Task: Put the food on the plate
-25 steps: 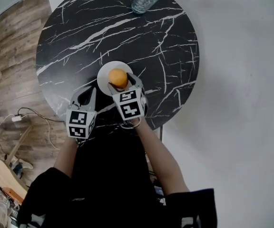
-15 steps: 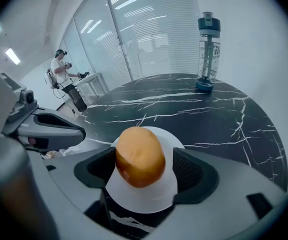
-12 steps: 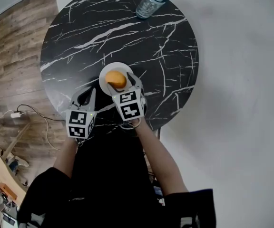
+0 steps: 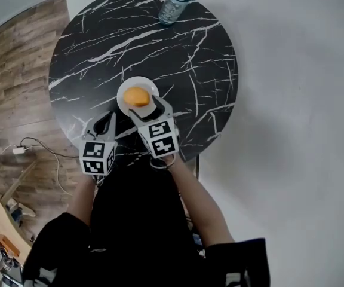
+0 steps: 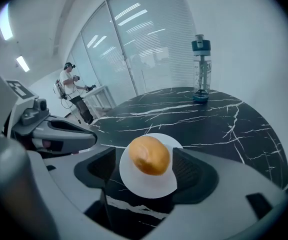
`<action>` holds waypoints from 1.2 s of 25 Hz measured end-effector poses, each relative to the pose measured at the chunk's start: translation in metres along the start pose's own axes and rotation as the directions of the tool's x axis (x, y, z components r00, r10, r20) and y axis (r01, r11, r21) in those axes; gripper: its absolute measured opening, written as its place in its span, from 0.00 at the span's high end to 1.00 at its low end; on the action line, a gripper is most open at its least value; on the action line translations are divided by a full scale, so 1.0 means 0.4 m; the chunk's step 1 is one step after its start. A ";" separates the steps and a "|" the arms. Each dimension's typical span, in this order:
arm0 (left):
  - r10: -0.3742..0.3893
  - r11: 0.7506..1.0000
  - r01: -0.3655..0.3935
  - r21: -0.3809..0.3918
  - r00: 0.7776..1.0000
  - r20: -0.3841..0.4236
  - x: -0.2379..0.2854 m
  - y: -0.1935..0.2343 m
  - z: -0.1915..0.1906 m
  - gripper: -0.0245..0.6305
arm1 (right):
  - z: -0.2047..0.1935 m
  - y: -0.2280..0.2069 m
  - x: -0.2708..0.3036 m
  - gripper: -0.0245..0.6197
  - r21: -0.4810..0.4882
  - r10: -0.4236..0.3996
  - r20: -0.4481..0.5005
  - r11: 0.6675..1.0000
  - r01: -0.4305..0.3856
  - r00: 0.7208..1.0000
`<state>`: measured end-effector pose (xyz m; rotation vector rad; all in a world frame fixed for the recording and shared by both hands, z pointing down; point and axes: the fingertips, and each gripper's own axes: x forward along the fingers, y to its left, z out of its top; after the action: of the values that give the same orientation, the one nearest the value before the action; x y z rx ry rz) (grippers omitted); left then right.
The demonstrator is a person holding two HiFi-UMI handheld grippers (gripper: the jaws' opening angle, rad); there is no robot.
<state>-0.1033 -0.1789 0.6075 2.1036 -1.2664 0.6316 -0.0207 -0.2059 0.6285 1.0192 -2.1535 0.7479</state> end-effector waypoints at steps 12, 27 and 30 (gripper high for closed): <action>0.009 0.999 -0.012 0.044 0.999 0.051 -0.074 -0.118 0.012 0.96 | -0.030 0.030 -0.132 0.62 -0.029 -0.011 0.102 0.999 0.014 0.995; 0.055 0.992 -0.069 0.106 0.990 0.130 -0.163 -0.242 0.053 0.96 | -0.031 0.029 -0.276 0.96 -0.056 -0.010 0.239 0.998 0.024 0.971; 0.066 0.989 -0.085 0.120 0.985 0.158 -0.182 -0.262 0.076 0.96 | -0.030 0.031 -0.303 0.97 -0.059 0.009 0.264 0.998 0.007 0.965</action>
<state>-0.0380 -0.1171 0.5122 2.2532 -1.4302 0.6061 0.0334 -0.1358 0.5439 1.1403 -2.3867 0.5703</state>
